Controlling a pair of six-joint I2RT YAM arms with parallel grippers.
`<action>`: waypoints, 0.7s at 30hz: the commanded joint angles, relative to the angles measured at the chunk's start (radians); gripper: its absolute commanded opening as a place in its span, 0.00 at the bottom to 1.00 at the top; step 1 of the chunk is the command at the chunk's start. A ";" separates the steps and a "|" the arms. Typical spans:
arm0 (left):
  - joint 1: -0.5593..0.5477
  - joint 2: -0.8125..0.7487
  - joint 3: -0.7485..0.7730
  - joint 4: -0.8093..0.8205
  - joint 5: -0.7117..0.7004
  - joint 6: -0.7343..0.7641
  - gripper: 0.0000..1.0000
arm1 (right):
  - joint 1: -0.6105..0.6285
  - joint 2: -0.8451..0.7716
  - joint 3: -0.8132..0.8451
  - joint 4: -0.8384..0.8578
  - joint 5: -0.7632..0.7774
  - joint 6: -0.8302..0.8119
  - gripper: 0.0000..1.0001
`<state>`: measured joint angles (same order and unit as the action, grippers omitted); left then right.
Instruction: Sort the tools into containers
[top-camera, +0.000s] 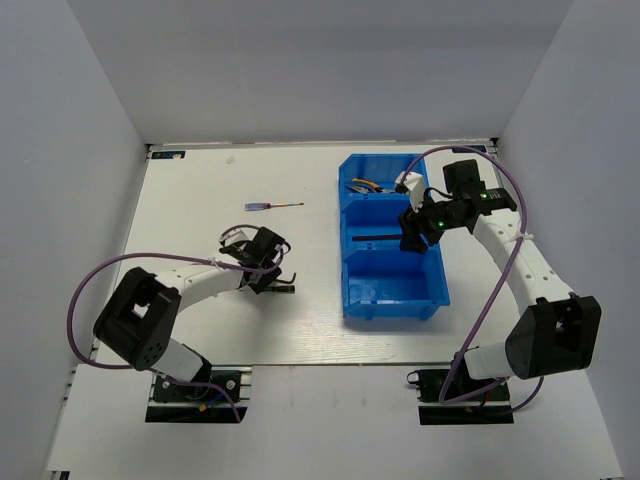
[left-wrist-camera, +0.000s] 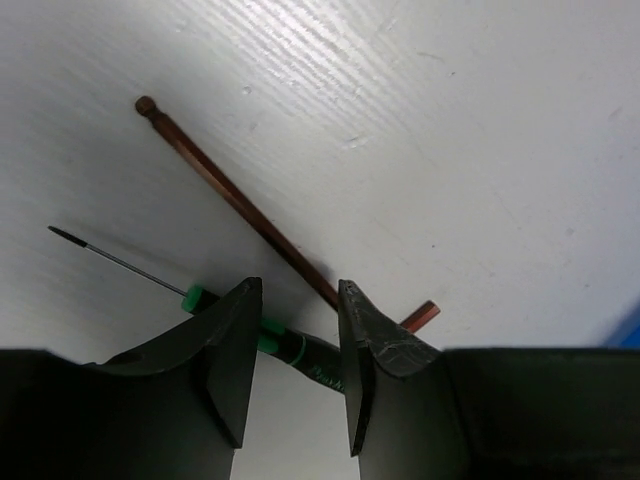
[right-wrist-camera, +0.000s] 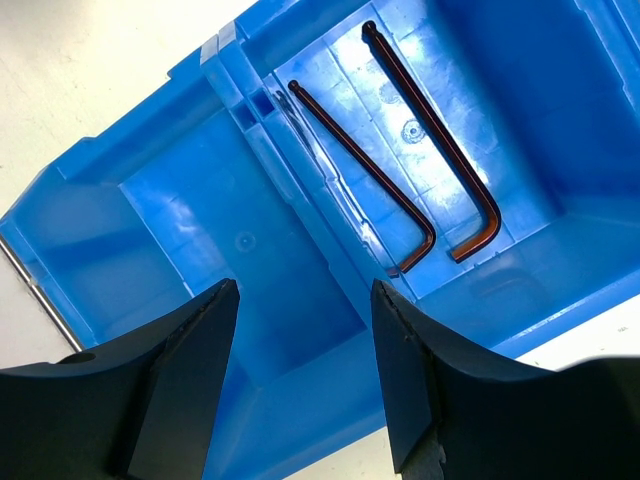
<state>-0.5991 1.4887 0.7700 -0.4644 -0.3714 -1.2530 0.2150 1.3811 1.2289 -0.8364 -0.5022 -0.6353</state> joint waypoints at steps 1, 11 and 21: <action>0.002 -0.048 -0.014 -0.045 0.006 -0.016 0.47 | -0.005 0.006 0.026 0.017 -0.032 0.005 0.62; 0.002 0.013 -0.005 -0.016 -0.021 -0.016 0.51 | -0.009 -0.002 0.029 0.011 -0.029 0.003 0.62; 0.012 0.238 0.297 -0.230 -0.031 -0.028 0.45 | -0.015 -0.034 0.003 0.006 -0.019 -0.004 0.63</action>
<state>-0.5926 1.6817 0.9749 -0.5709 -0.3801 -1.2621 0.2089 1.3827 1.2289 -0.8360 -0.5045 -0.6353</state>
